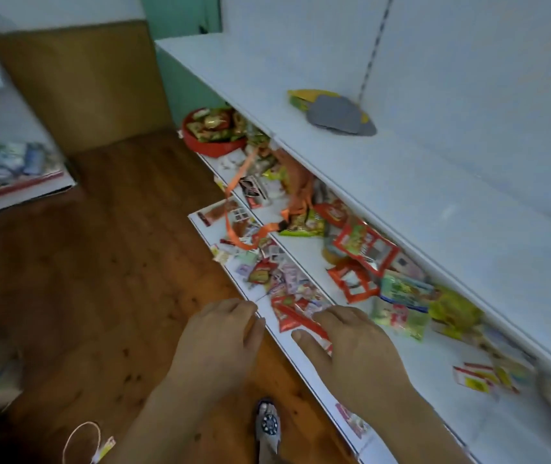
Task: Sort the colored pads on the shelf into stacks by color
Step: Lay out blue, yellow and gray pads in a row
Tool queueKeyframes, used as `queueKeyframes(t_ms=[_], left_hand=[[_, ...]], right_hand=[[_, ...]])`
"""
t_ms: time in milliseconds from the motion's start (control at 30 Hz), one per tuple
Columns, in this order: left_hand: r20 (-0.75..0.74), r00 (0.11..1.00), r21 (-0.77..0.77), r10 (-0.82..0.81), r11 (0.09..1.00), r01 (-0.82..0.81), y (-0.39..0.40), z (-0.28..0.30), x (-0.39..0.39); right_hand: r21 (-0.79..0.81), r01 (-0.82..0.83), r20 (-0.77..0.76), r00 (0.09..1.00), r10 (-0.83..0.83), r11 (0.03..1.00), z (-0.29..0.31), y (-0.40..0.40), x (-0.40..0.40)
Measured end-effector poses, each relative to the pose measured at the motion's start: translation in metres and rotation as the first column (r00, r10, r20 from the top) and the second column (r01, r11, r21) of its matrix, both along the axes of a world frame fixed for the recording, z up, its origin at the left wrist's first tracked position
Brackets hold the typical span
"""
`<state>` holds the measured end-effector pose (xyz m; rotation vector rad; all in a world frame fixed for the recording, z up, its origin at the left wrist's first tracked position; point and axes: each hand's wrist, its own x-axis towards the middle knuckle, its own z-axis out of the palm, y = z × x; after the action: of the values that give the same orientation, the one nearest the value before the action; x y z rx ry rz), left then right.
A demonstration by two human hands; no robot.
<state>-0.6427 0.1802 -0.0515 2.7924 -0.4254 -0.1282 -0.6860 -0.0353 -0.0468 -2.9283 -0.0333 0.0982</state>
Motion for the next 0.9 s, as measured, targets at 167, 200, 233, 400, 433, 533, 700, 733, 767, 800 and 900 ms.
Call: queueKeyframes(t_ms=[167, 200, 233, 400, 433, 533, 700, 733, 767, 800, 900], left_hand=[[0.033, 0.996, 0.046, 0.086, 0.995, -0.087, 0.026, 0.009, 0.077], [0.032, 0.995, 0.046, 0.098, 0.994, -0.099, 0.029, 0.012, 0.093], [0.035, 0.994, 0.047, 0.104, 0.993, -0.105, 0.033, 0.016, 0.109], [0.062, 0.992, 0.053, 0.112, 0.992, -0.115, 0.052, 0.027, 0.183], [0.073, 0.991, 0.053, 0.112, 0.992, -0.116, 0.056, 0.027, 0.196], [0.082, 0.991, 0.022, 0.106, 0.994, -0.108, 0.068, 0.029, 0.248], [0.099, 0.995, -0.027, 0.001, 1.0, 0.002, 0.08, 0.027, 0.331], [0.117, 0.993, -0.03, -0.027, 0.999, 0.031, 0.083, 0.026, 0.346], [0.121, 0.99, -0.032, -0.067, 0.997, 0.071, 0.088, 0.026, 0.366], [0.118, 0.988, -0.039, -0.102, 0.993, 0.108, 0.091, 0.03, 0.387], [0.148, 0.959, -0.08, -0.241, 0.964, 0.255, 0.088, 0.047, 0.439]], right_hand=[[0.053, -0.06, -0.027, 0.998, 0.061, 0.997, -0.003, 0.022, 0.092], [0.063, -0.066, -0.023, 0.997, 0.068, 0.996, -0.002, 0.026, 0.109], [0.072, -0.072, -0.021, 0.997, 0.074, 0.995, 0.0, 0.03, 0.126], [0.096, -0.099, -0.011, 0.995, 0.1, 0.99, 0.008, 0.048, 0.204], [0.102, -0.087, -0.006, 0.996, 0.088, 0.991, 0.008, 0.051, 0.218], [0.095, -0.083, 0.024, 0.996, 0.081, 0.992, 0.014, 0.067, 0.264], [0.102, -0.014, 0.067, 0.998, 0.007, 0.995, 0.022, 0.089, 0.324], [0.092, 0.011, 0.088, 0.996, -0.02, 0.996, 0.024, 0.093, 0.335], [0.092, 0.046, 0.104, 0.993, -0.056, 0.995, 0.027, 0.1, 0.348], [0.105, 0.083, 0.117, 0.988, -0.095, 0.991, 0.033, 0.107, 0.358], [0.144, 0.199, 0.225, 0.947, -0.228, 0.969, 0.053, 0.118, 0.38]])
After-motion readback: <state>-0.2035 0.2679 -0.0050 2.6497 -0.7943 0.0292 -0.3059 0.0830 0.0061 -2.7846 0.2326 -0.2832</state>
